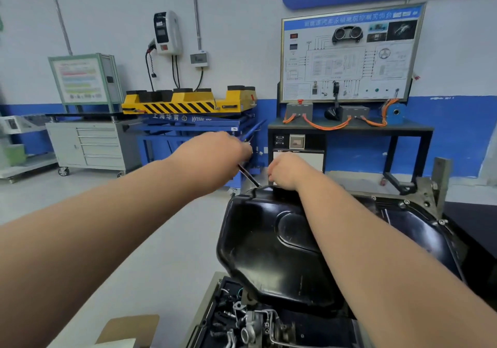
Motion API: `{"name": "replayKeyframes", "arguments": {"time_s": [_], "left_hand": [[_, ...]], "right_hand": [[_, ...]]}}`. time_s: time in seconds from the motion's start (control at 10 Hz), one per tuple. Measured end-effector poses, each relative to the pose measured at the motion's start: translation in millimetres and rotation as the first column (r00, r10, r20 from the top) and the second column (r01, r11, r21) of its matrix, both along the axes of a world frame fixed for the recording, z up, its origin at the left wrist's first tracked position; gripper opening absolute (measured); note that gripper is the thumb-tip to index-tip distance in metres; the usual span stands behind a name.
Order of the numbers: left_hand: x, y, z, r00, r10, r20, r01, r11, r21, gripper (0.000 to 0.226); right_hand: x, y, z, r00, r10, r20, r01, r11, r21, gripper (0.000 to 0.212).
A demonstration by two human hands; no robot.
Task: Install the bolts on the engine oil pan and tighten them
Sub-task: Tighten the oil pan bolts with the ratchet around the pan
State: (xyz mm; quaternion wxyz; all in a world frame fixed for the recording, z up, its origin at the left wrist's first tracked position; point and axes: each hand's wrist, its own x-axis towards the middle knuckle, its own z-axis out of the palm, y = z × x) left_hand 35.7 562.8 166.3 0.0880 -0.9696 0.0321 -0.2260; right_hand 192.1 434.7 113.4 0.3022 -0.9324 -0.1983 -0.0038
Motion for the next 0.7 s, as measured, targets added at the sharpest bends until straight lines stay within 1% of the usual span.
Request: {"name": "replayKeyframes", "arguments": {"time_s": [0.1, 0.2, 0.3, 0.4, 0.5, 0.6, 0.7], "left_hand": [[10, 11, 0, 0.988, -0.152, -0.020, 0.154, 0.980, 0.130, 0.029], [7, 15, -9, 0.989, -0.141, 0.037, 0.142, 0.869, -0.474, 0.030], [9, 12, -20, 0.999, -0.040, 0.026, 0.045, 0.619, -0.785, 0.025], [13, 4, -18, 0.996, 0.078, -0.051, -0.092, 0.745, -0.661, 0.039], [11, 6, -9, 0.970, 0.044, -0.240, -0.212, 0.639, -0.740, 0.053], [7, 8, -12, 0.969, -0.029, -0.245, -0.207, 0.446, -0.871, 0.051], [4, 5, -20, 0.991, -0.018, -0.132, -0.121, 0.296, -0.947, 0.042]], "right_hand": [[-6, 6, -2, 0.995, 0.099, 0.016, -0.092, 0.962, -0.259, 0.034], [-8, 10, 0, 0.985, 0.172, 0.015, -0.151, 0.903, -0.403, 0.036], [-2, 11, 4, 0.977, 0.214, -0.009, -0.196, 0.876, -0.440, 0.036], [2, 13, 8, 0.972, 0.234, -0.020, -0.214, 0.848, -0.485, 0.033], [5, 17, 11, 0.964, 0.266, -0.022, -0.237, 0.815, -0.529, 0.028], [7, 22, 14, 0.959, 0.283, -0.028, -0.248, 0.784, -0.569, 0.025], [10, 24, 7, 0.954, 0.301, -0.013, -0.254, 0.782, -0.569, 0.026]]}}
